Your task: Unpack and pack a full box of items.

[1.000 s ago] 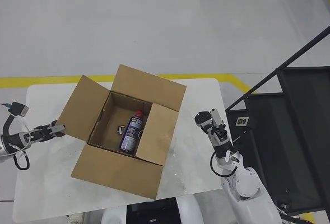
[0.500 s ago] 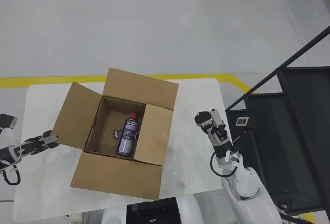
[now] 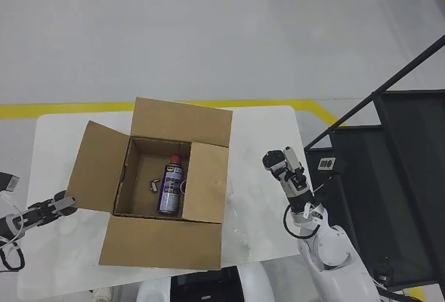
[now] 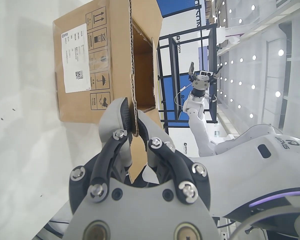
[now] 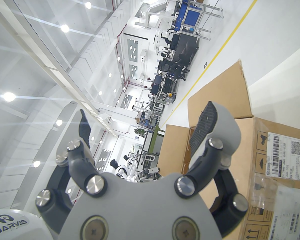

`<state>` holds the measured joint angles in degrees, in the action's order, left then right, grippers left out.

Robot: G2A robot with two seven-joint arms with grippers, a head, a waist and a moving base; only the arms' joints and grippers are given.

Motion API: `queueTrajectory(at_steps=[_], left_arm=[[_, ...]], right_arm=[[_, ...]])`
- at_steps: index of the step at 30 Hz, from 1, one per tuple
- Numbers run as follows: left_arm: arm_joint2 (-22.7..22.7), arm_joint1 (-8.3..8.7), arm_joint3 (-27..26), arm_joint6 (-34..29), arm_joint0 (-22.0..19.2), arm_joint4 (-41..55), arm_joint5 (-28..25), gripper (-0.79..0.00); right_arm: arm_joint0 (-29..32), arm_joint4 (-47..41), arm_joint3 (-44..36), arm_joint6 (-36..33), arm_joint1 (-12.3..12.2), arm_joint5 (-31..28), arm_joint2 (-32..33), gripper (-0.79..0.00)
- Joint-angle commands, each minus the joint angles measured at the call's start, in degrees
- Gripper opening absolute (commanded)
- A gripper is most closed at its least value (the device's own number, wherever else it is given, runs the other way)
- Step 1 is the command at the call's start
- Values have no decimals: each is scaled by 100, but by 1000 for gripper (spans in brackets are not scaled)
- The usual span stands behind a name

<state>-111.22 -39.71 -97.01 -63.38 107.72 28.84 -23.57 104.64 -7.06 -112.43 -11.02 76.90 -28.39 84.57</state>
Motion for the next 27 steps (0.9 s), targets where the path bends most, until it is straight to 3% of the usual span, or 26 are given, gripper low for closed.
queueTrajectory(at_steps=[1, 5, 6, 7, 18, 23, 27], left_arm=[[-89, -16, -53, -10, 131, 37, 48, -785], [-202, -44, -138, -130, 291, 206, 97, -785], [-238, -48, -140, -140, 303, 192, 92, -296], [-270, -51, -148, -143, 313, 138, 94, 0], [-630, -86, 43, -145, 62, 209, -429, 0], [-822, -54, 92, -543, -257, 417, -628, 0], [-795, -14, -165, -666, -611, 283, -583, 0]], right_arm=[[0, 0, 0, 0, 0, 0, 0, 0], [0, 0, 0, 0, 0, 0, 0, 0], [0, 0, 0, 0, 0, 0, 0, 0], [0, 0, 0, 0, 0, 0, 0, 0], [0, 0, 0, 0, 0, 0, 0, 0], [0, 0, 0, 0, 0, 0, 0, 0], [0, 0, 0, 0, 0, 0, 0, 0]])
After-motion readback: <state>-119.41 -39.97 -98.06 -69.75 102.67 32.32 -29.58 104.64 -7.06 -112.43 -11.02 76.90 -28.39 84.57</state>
